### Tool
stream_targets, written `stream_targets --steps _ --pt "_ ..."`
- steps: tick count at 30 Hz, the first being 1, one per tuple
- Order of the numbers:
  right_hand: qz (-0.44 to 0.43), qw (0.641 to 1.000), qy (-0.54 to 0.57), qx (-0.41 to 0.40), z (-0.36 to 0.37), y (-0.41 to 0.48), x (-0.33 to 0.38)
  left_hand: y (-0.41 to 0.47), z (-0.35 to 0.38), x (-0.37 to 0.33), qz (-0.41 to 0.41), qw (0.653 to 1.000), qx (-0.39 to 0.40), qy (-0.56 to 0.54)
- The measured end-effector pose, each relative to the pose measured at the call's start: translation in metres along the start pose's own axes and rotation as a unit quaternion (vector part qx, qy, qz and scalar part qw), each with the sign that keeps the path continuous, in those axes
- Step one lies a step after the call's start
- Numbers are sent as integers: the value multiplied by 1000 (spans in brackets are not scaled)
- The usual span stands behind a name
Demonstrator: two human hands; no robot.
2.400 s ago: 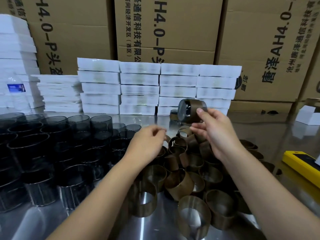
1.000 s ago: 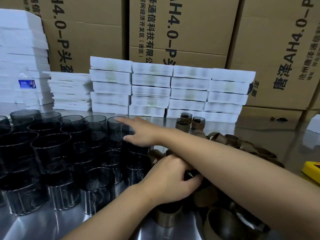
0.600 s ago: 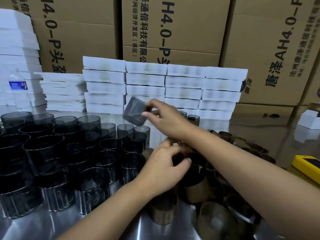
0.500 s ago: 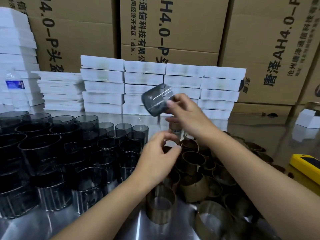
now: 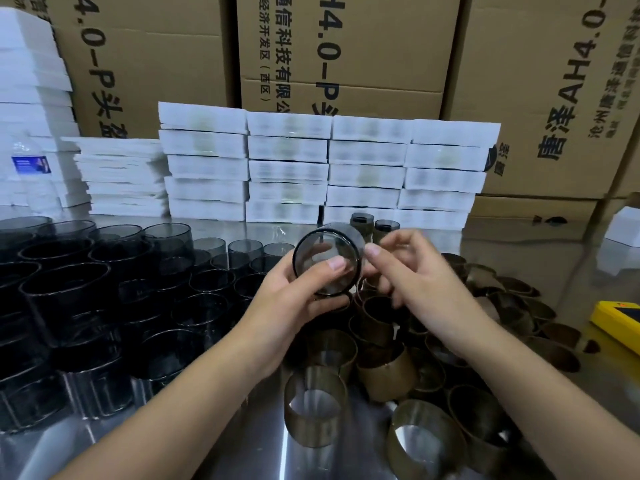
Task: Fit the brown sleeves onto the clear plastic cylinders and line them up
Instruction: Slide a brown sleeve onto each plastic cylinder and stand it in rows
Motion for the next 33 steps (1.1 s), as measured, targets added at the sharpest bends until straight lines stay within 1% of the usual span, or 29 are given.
stream_targets --steps 1,2,3,4,5,7,9,10,12,13,14,15,16,18,19,21,23,25,27,30,33 --pt "-29 998 -53 -31 -7 0 4 0 -2 -1 3 1000 -9 -12" --pt "-57 994 -85 -43 -11 0 10 0 -3 -2 6 1000 -16 -26" --pt "-84 991 -101 -32 -10 -1 16 1 -4 -2 6 999 -20 -46" --pt "-111 987 -116 4 -5 -4 22 1 -4 -1 2 997 -19 -73" --pt "-143 978 -137 60 5 -8 28 1 -3 -2 -5 995 -13 -102" --pt "-204 944 -171 194 30 -23 40 -1 -1 -3 -14 989 2 -145" --pt "-209 909 -184 310 54 -40 43 -4 -2 -7 -14 984 11 -176" --pt "-210 887 -209 354 62 -47 41 -5 -3 -8 -15 982 15 -186" --pt "-236 836 -276 412 76 -59 37 -6 -4 -10 -20 979 27 -199" --pt "-243 818 -293 432 80 -63 35 -7 -5 -10 -21 978 31 -203" --pt "-238 811 -291 447 82 -65 33 -7 -5 -11 -22 978 34 -207" --pt "-225 817 -275 455 81 -64 33 -8 -5 -11 -22 977 39 -211" --pt "-205 831 -248 453 78 -61 33 -8 -5 -11 -22 976 40 -215" --pt "-153 880 -180 412 65 -49 34 -8 -5 -12 -16 974 36 -221" --pt "-127 910 -142 369 55 -41 34 -8 -5 -11 -14 975 34 -221" --pt "-92 962 -84 245 33 -24 32 -7 -5 -9 -15 976 39 -215" --pt "-71 988 -68 116 12 -12 24 -6 -3 -7 -19 979 47 -198" --pt "-47 997 -52 22 1 -8 14 -4 -3 -3 -26 983 45 -175" --pt "-30 998 -45 -32 -3 -7 6 -2 -5 2 -37 987 22 -153" --pt "-12 998 -21 -64 -5 -6 -1 0 -8 7 -27 992 -7 -125" --pt "18 998 -1 -64 -7 -4 -7 -2 -6 6 -1 996 -12 -88"
Point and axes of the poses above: each hand's wrist, its own y-axis towards the middle knuckle, its own z-axis out of the palm, x = y × z, the point moved 7 cm from there along y, towards the middle knuckle, and after that the axes turned 15 degrees about -z, right-handed, at the moved point
